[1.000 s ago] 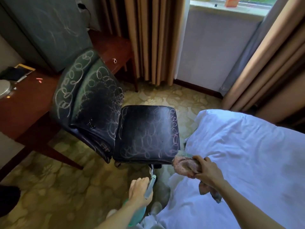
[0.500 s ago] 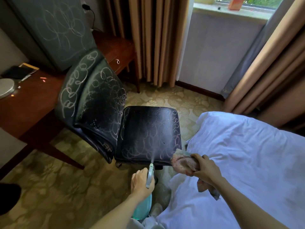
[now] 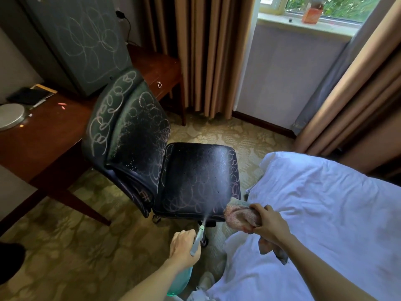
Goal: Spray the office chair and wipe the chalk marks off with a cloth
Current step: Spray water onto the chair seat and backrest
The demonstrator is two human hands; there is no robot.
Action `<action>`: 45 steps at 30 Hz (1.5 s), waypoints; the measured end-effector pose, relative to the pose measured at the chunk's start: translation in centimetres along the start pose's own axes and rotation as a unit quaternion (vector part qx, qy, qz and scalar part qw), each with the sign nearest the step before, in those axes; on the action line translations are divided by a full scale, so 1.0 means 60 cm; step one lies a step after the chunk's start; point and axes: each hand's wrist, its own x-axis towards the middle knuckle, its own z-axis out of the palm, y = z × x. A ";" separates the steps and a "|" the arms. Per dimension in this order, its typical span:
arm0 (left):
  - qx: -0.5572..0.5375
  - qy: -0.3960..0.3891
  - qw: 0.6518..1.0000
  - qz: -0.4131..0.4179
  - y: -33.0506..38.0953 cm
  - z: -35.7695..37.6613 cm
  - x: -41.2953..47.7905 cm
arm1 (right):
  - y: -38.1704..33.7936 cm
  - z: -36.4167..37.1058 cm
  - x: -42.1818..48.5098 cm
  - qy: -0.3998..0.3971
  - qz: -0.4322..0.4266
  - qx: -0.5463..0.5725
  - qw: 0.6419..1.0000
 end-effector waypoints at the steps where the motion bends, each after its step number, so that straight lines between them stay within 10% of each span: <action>1: 0.004 -0.008 1.000 -0.001 -0.003 0.001 -0.003 | -0.004 0.000 -0.001 0.000 0.003 -0.001 1.000; 22: -0.046 0.014 0.996 0.080 -0.188 -0.097 -0.030 | -0.220 0.055 -0.028 -0.010 0.030 0.004 0.999; 45: -0.084 0.186 0.975 -0.086 -0.596 -0.254 -0.133 | -0.753 0.186 0.030 -0.062 -0.175 -0.128 0.974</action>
